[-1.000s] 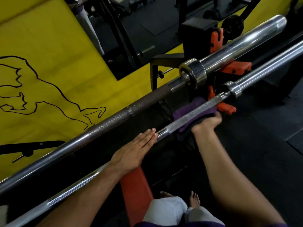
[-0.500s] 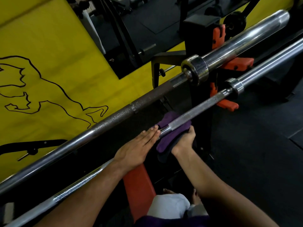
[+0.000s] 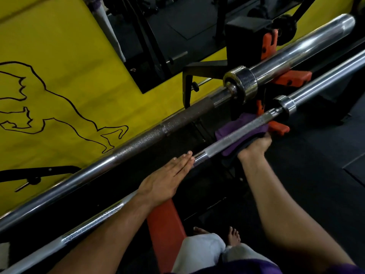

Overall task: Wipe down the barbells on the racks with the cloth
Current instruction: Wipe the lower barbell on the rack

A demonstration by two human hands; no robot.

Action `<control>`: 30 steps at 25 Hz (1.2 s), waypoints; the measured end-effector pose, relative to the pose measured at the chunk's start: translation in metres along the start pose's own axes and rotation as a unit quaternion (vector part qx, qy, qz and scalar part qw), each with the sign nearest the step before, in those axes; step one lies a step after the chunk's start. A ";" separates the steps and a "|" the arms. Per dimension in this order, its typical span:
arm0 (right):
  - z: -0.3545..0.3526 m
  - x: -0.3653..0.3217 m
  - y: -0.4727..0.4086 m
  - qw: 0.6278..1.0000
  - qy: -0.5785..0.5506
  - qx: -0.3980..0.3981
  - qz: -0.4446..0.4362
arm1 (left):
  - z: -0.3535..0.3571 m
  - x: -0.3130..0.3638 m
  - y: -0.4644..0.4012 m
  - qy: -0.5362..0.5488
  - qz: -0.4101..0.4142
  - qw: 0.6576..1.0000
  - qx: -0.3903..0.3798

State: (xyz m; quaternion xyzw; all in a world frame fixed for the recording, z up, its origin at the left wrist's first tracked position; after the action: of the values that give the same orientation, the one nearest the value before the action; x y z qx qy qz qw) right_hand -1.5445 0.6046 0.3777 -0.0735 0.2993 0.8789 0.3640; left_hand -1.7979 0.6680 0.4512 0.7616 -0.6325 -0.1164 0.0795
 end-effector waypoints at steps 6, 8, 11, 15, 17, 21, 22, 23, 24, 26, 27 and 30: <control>-0.011 0.074 0.067 0.979 0.130 -0.001 0.156 | -0.005 0.001 0.000 -0.014 -0.012 1.000 -0.006; -0.023 0.063 0.073 0.959 0.218 -0.006 0.182 | -0.001 0.000 0.001 -0.014 -0.016 1.000 -0.017; -0.040 0.013 0.076 0.925 0.330 -0.007 0.188 | -0.005 0.000 0.001 -0.021 -0.034 0.999 -0.012; -0.035 -0.034 0.104 0.925 0.322 -0.045 0.198 | -0.018 -0.001 0.008 0.010 -0.069 0.997 0.017; -0.026 -0.039 0.117 0.910 0.352 -0.073 0.207 | -0.013 -0.003 0.011 0.050 -0.080 0.996 0.004; -0.023 -0.033 0.133 0.870 0.433 -0.080 0.220 | -0.005 -0.006 0.029 0.054 -0.181 0.982 0.024; -0.024 -0.029 0.135 0.863 0.443 -0.081 0.229 | -0.003 -0.004 0.033 0.056 -0.197 0.978 0.030; -0.025 -0.023 0.138 0.858 0.449 -0.083 0.237 | -0.001 -0.002 0.036 0.061 -0.211 0.975 0.034; -0.022 -0.018 0.139 0.852 0.460 -0.091 0.231 | 0.000 -0.001 0.038 0.064 -0.218 0.973 0.040; -0.003 -0.021 0.141 0.841 0.504 -0.114 0.159 | -0.001 -0.003 0.043 0.079 -0.219 0.971 0.050; 0.017 -0.028 0.143 0.828 0.535 -0.138 0.097 | -0.003 -0.006 0.049 0.088 -0.223 0.969 0.055; 0.104 -0.033 0.176 0.687 0.641 -0.310 -0.142 | 0.001 -0.026 0.084 0.092 -0.270 0.955 0.080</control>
State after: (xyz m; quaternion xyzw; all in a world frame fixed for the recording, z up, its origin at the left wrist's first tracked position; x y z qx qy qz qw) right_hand -1.6315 0.5472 0.5568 -0.7694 0.1565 0.5981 0.1602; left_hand -1.8819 0.6774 0.4753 0.9154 -0.4002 -0.0120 0.0415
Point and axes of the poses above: each hand's wrist, its own y-axis away from the middle knuckle, its own z-axis out of the palm, x = y × z, the point moved 10 cm from there along -y, towards the middle knuckle, and after that the axes turned 12 degrees about -x, right-handed, at the moved point
